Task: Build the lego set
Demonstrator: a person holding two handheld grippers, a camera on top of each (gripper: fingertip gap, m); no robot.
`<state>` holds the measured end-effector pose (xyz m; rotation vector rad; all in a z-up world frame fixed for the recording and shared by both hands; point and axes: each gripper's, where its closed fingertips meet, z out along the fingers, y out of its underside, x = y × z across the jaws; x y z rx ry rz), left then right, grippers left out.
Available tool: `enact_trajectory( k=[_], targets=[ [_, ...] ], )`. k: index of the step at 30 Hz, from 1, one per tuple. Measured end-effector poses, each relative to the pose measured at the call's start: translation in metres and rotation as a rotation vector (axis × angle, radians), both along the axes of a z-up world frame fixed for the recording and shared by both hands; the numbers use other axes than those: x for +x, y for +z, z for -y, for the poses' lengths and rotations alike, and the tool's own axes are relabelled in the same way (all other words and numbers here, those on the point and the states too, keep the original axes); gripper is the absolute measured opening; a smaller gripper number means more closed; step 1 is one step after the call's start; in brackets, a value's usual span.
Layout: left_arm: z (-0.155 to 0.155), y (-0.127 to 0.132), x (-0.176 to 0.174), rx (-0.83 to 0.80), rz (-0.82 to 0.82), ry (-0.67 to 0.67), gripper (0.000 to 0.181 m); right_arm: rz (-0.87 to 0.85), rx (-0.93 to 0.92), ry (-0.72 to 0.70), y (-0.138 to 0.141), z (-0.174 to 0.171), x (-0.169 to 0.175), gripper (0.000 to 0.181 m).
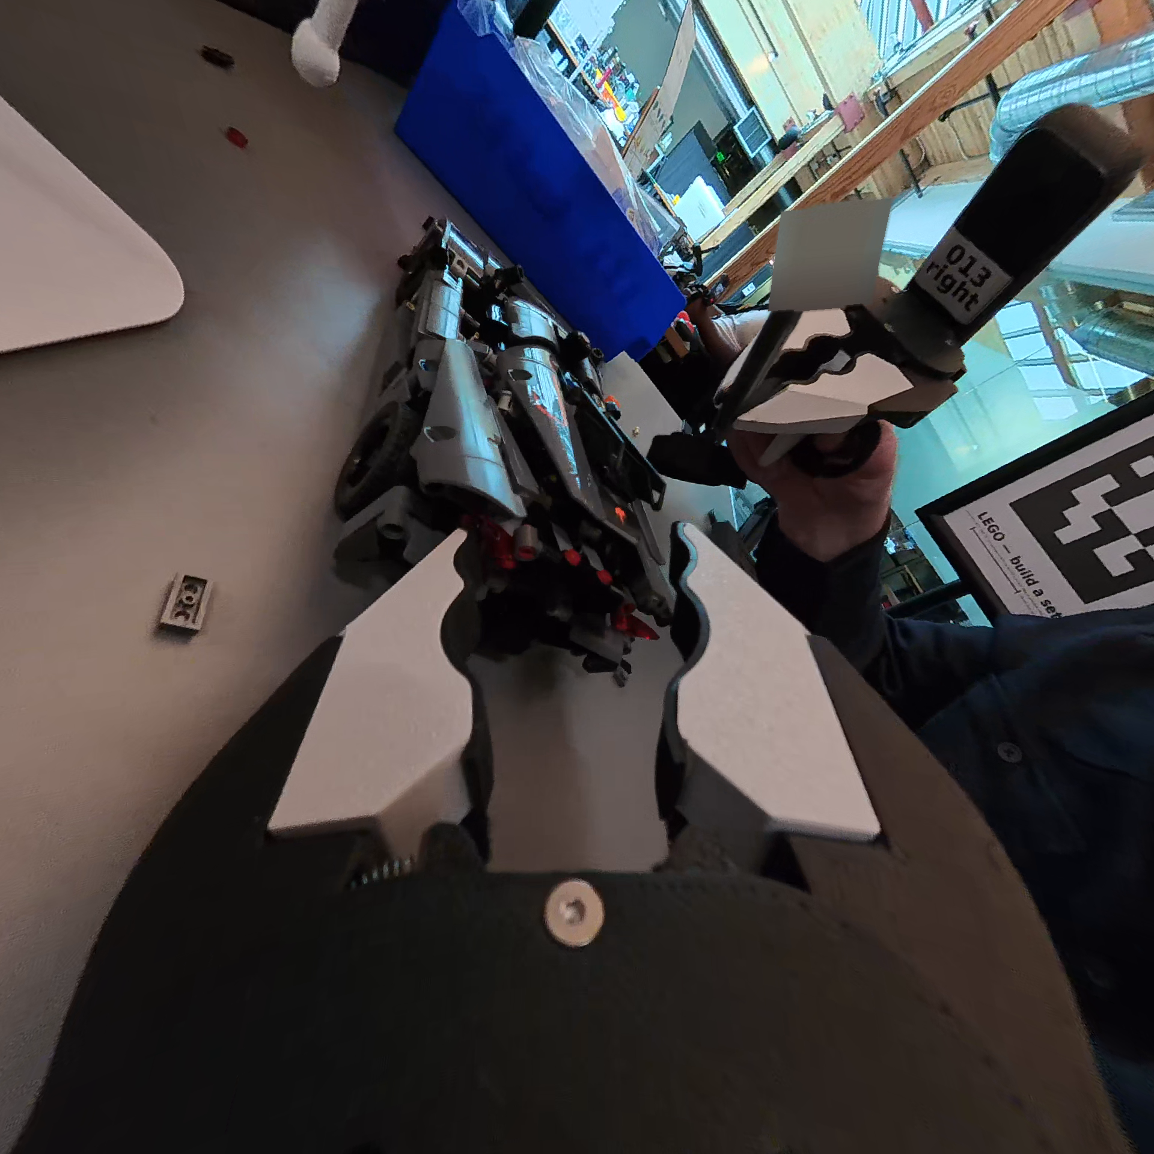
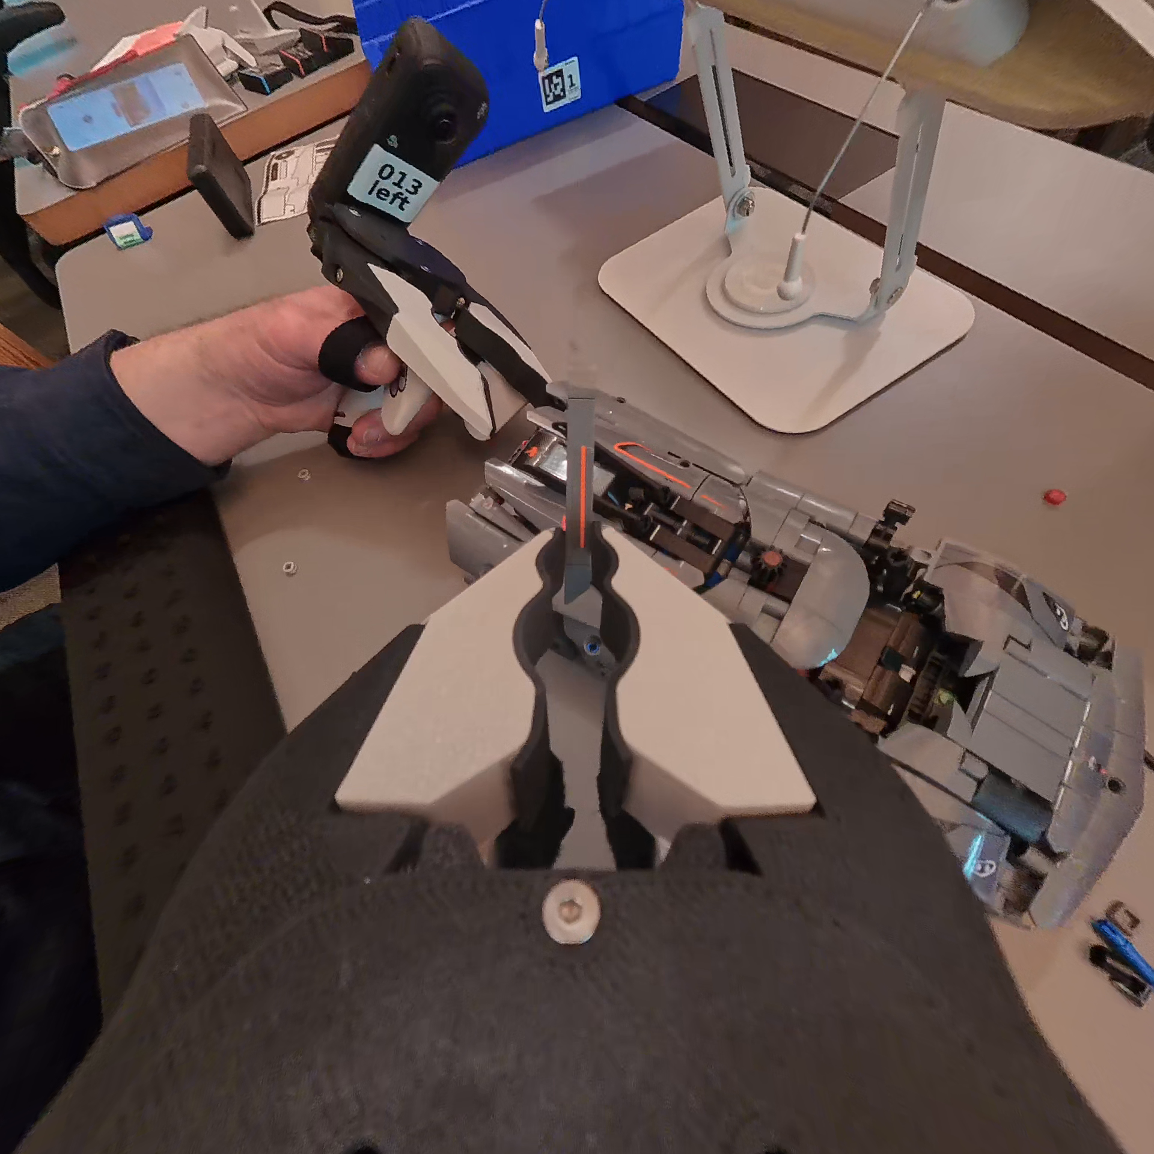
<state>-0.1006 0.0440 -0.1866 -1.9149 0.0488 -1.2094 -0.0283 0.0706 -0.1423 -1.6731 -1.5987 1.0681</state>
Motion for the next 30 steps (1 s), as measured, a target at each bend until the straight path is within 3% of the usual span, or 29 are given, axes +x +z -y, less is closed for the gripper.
enact_trajectory(
  k=[7, 18, 30],
  targets=[
    [-0.006, 0.006, -0.027, 0.046, 0.005, 0.071, 0.054, 0.036, -0.035, -0.049, -0.011, -0.002, 0.024, 0.006],
    [-0.021, 0.008, -0.009, 0.115, -0.046, -0.050, 0.048, 0.148, -0.118, -0.043, -0.048, 0.017, 0.037, 0.006],
    [-0.029, 0.010, -0.015, 0.129, -0.046, -0.051, 0.044, 0.153, -0.163, -0.135, -0.072, 0.001, 0.038, 0.006]
  ],
)
